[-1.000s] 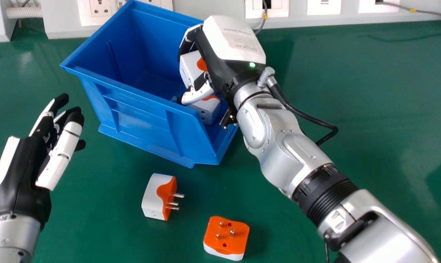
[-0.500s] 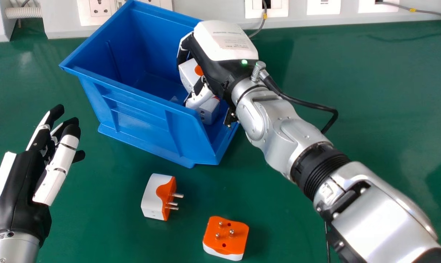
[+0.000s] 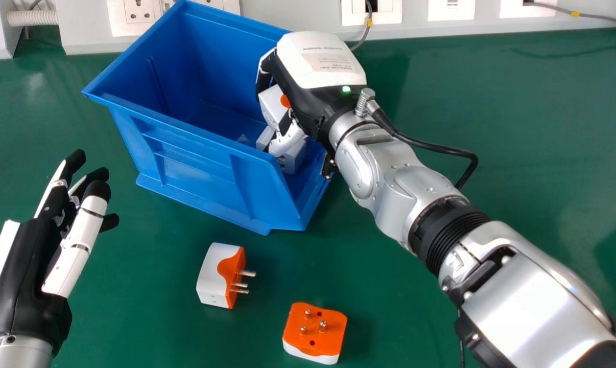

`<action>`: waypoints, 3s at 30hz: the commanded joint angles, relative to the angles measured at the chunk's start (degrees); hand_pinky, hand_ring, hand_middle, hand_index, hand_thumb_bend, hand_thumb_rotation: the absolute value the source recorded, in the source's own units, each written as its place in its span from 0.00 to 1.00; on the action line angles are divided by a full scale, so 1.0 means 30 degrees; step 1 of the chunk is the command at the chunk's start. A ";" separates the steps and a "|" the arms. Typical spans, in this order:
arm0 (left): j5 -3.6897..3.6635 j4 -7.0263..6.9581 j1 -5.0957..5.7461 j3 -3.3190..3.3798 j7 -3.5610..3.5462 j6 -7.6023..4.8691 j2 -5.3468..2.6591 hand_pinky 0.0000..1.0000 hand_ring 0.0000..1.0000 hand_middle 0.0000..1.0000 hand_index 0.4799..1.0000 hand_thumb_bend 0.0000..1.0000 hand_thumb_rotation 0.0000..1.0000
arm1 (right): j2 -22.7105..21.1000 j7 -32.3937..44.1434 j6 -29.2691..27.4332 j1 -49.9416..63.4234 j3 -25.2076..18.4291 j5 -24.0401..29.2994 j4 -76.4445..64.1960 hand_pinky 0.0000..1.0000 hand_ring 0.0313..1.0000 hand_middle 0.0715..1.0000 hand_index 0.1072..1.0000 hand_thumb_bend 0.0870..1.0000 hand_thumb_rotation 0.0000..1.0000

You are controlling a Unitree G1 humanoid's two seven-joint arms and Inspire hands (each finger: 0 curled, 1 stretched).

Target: Pick all objects and put in blue box

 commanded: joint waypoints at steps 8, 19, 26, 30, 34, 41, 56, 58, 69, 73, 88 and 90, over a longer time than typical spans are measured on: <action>-0.0121 -0.0931 0.0609 0.0143 0.0094 -0.0459 -0.0282 0.81 0.90 0.91 0.92 0.40 0.74 | -0.0133 -0.0906 0.0047 -0.0693 0.0238 0.0120 -0.0193 0.36 0.43 0.50 0.39 0.45 0.00; 0.0011 -0.1634 0.1254 0.0017 0.0146 -0.0438 -0.0667 0.81 0.90 0.91 0.92 0.40 0.74 | -0.0245 -0.0655 0.0362 -0.0450 0.0177 0.0490 -0.0083 0.36 0.43 0.50 0.38 0.45 0.00; 0.0315 -0.1916 0.1349 -0.0240 0.0283 -0.0445 -0.0826 0.81 0.90 0.91 0.92 0.41 0.73 | -0.0623 0.0107 0.0214 -0.0503 0.0228 0.0580 -0.0181 0.39 0.55 0.61 0.47 0.43 0.00; 0.0443 -0.2038 0.1390 -0.0348 0.0332 -0.0493 -0.0878 0.81 0.90 0.91 0.92 0.42 0.73 | -0.0656 0.0279 0.0229 -0.0451 0.0104 0.0753 -0.0245 0.42 0.67 0.71 0.60 0.40 0.00; 0.0538 -0.2114 0.1427 -0.0439 0.0405 -0.0473 -0.0879 0.81 0.89 0.91 0.91 0.43 0.73 | -0.0668 0.0077 0.0316 -0.0309 0.0218 0.0674 -0.0308 0.44 0.75 0.78 0.69 0.38 0.00; 0.0657 -0.2217 0.1435 -0.0646 0.0562 -0.0353 -0.0846 0.81 0.89 0.91 0.91 0.43 0.72 | -0.0819 -0.0190 0.0312 -0.0270 0.0521 0.0378 -0.0408 0.45 0.79 0.81 0.73 0.37 0.00; 0.0620 -0.2068 0.1077 -0.0780 0.0593 -0.0153 -0.0868 0.82 0.90 0.91 0.92 0.43 0.73 | -0.0961 -0.0540 0.0353 -0.0306 0.0758 0.0308 -0.0435 0.45 0.83 0.85 0.77 0.36 0.00; 0.0651 -0.2041 0.1008 -0.0814 0.0622 -0.0103 -0.0877 0.82 0.90 0.91 0.92 0.42 0.73 | -0.1006 -0.0562 0.0321 -0.0305 0.0750 0.0340 -0.0477 0.45 0.83 0.85 0.77 0.36 0.00; 0.0706 -0.1585 0.0418 -0.1076 0.0782 0.0162 -0.0872 0.82 0.90 0.91 0.92 0.42 0.73 | -0.1668 -0.0603 0.0020 -0.0098 0.0739 0.0316 -0.1366 0.45 0.83 0.85 0.77 0.36 0.00; 0.0682 -0.1553 0.0326 -0.1157 0.0812 0.0242 -0.0865 0.82 0.90 0.91 0.92 0.42 0.73 | -0.2180 -0.0499 -0.0234 0.0245 0.0662 0.0311 -0.2471 0.45 0.83 0.86 0.78 0.36 0.00; 0.1388 -0.3184 0.0269 -0.1507 0.1472 0.1677 -0.0844 0.83 0.91 0.92 0.93 0.37 0.74 | -0.5536 0.0049 0.0367 0.4531 -0.0618 -0.0259 -1.2629 0.45 0.85 0.88 0.79 0.36 0.00; 0.1417 -0.3138 0.0246 -0.1479 0.1463 0.1704 -0.0830 0.83 0.91 0.92 0.94 0.36 0.74 | -0.5826 0.0548 0.1101 0.5379 -0.1023 -0.0416 -1.4583 0.45 0.85 0.88 0.79 0.36 0.00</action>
